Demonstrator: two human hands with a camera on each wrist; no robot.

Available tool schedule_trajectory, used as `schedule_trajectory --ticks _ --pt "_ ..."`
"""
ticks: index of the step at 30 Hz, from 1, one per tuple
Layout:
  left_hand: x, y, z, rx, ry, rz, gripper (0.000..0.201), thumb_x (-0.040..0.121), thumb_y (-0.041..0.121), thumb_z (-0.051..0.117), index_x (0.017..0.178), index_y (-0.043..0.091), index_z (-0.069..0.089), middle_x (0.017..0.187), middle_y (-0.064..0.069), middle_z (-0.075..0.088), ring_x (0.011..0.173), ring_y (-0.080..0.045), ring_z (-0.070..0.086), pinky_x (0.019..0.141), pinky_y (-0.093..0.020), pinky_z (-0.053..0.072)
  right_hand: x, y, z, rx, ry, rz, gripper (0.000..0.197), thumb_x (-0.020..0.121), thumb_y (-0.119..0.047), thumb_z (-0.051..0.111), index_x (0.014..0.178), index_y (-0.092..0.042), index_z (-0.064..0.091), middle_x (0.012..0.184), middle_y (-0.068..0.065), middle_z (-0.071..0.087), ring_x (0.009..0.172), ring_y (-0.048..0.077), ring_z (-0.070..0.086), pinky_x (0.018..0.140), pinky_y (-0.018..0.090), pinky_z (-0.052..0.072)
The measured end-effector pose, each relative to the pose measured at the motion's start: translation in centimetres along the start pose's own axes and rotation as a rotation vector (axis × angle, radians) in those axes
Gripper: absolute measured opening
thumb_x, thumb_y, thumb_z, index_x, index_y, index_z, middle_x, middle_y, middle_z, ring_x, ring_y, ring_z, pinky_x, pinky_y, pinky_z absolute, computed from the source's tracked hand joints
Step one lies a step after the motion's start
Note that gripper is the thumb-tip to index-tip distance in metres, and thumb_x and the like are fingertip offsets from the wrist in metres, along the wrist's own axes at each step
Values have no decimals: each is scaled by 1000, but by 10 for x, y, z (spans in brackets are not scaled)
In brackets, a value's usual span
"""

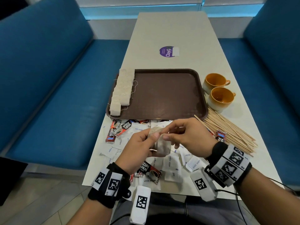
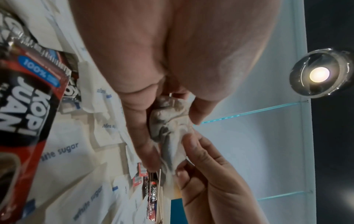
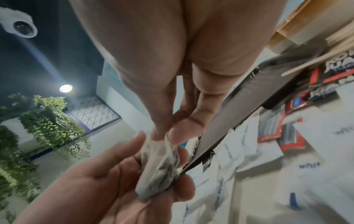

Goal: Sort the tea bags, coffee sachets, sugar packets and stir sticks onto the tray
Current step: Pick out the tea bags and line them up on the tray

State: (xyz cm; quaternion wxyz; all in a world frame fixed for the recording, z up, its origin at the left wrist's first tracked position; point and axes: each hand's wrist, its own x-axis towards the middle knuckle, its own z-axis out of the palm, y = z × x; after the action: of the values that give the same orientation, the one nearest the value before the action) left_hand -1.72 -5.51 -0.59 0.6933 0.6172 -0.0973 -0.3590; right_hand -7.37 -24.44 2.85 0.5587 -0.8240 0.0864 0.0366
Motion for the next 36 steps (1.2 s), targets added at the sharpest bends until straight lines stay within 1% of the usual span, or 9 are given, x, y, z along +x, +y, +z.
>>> schedule_trajectory --ticks 3,6,9,12,16,22,25,29,36 --pt "0 -3 0 5 -40 -20 27 94 21 67 118 10 73 108 -20 75 91 -31 71 79 -45 61 1 2 2 61 -2 17 12 84 -16 83 89 -9 76 73 13 72 58 16 64 57 29 58" --pt "2 -8 -8 255 -15 50 14 93 6 72 105 11 75 94 -7 78 86 -21 73 82 -40 61 8 8 -1 -60 83 12 14 87 -32 80 89 -19 75 77 1 73 65 12 66 61 29 58" --pt "4 -9 -21 584 88 124 7 91 13 73 89 19 73 88 0 71 82 -18 68 84 -43 57 17 22 -7 -600 111 28 26 97 -44 63 120 -33 67 109 -15 61 94 5 57 83 26 48" --pt "2 -6 -31 863 67 133 6 90 20 75 89 26 72 114 17 63 106 -10 58 92 -29 47 17 35 0 -929 -50 52 53 100 -51 52 151 -41 38 146 -10 39 128 19 35 110 38 37" --pt "-1 -7 -36 1081 -49 106 3 90 25 73 87 24 73 140 28 49 130 -8 29 100 -20 27 9 39 11 -989 -160 -14 48 102 -57 43 148 -46 41 152 -18 33 131 19 28 111 42 30" --pt "-1 -10 -25 1147 -114 99 12 91 31 68 80 28 66 158 29 32 139 -11 19 115 -34 27 -6 37 6 -947 -316 -55 32 103 -51 44 130 -44 61 141 -27 47 126 11 30 103 39 28" --pt "4 -6 -15 1181 -133 112 7 90 28 67 83 27 66 162 28 24 136 -3 15 114 -41 26 -6 38 -5 -841 -219 -45 29 102 -49 49 125 -43 64 132 -27 52 122 7 33 107 39 31" --pt "14 0 -2 1305 -219 66 12 91 27 60 99 35 67 165 24 22 144 -15 14 109 -44 24 -2 42 -15 -839 0 16 35 101 -45 53 135 -40 57 139 -18 45 128 12 32 112 36 34" --pt "9 -7 -7 1338 -245 94 15 96 38 60 97 27 70 151 31 40 139 -7 16 107 -39 22 -3 49 -11 -874 -131 121 63 100 -55 49 158 -39 27 162 -18 26 144 18 21 119 43 23"
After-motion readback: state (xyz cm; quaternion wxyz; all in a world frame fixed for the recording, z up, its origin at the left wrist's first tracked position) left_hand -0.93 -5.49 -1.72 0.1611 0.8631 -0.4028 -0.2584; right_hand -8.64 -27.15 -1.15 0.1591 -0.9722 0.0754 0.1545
